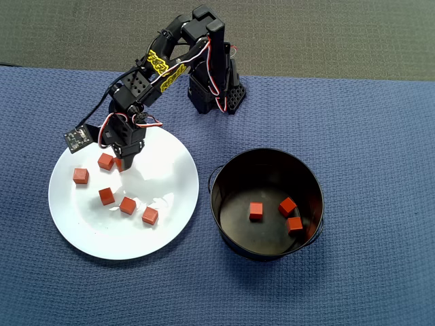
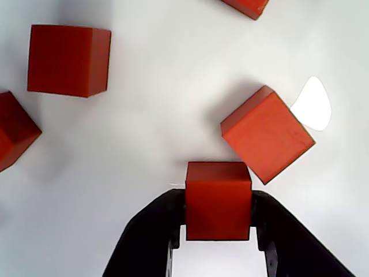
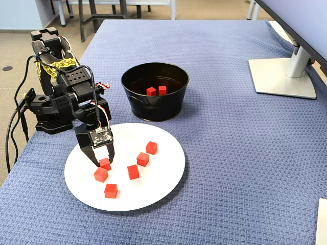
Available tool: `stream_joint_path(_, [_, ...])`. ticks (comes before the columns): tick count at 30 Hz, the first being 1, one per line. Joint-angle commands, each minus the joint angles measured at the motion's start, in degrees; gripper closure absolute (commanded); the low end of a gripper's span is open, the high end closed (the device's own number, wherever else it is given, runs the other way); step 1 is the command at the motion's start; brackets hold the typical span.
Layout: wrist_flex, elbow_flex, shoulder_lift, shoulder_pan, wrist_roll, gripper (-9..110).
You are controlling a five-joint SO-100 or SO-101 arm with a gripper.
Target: Pick up the red cubes from the white plate and place them in the black recipient
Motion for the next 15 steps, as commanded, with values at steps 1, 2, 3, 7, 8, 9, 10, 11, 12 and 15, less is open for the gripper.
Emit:
stream_joint_path(1, [-1.32,-1.67,3.08,-0.18,4.39,101])
stream_joint_path(2, [-0.26,-1.67,4.83,-0.62,6.24,101])
stream_joint_path(3, [1.05,-1.67,7.12,-1.32,8.61,101])
stream_joint_path(7, [10.9,-4.39,18.19,-6.42,21.18,101])
stream_joint_path(8, [14.15,-6.15,20.92,-8.17,25.05,101])
stream_joint_path(9, [17.05,-7.91,23.64,-10.11,29.0,102])
stream_joint_path(10, [19.69,-9.32,26.37,-12.22,32.78,102])
stream_joint_path(11, [21.71,-10.81,28.74,-14.5,37.0,102])
stream_joint_path(12, [23.64,-12.22,30.67,-17.05,40.78,102])
stream_joint_path(15, [27.42,-15.38,34.45,-25.4,52.82,102])
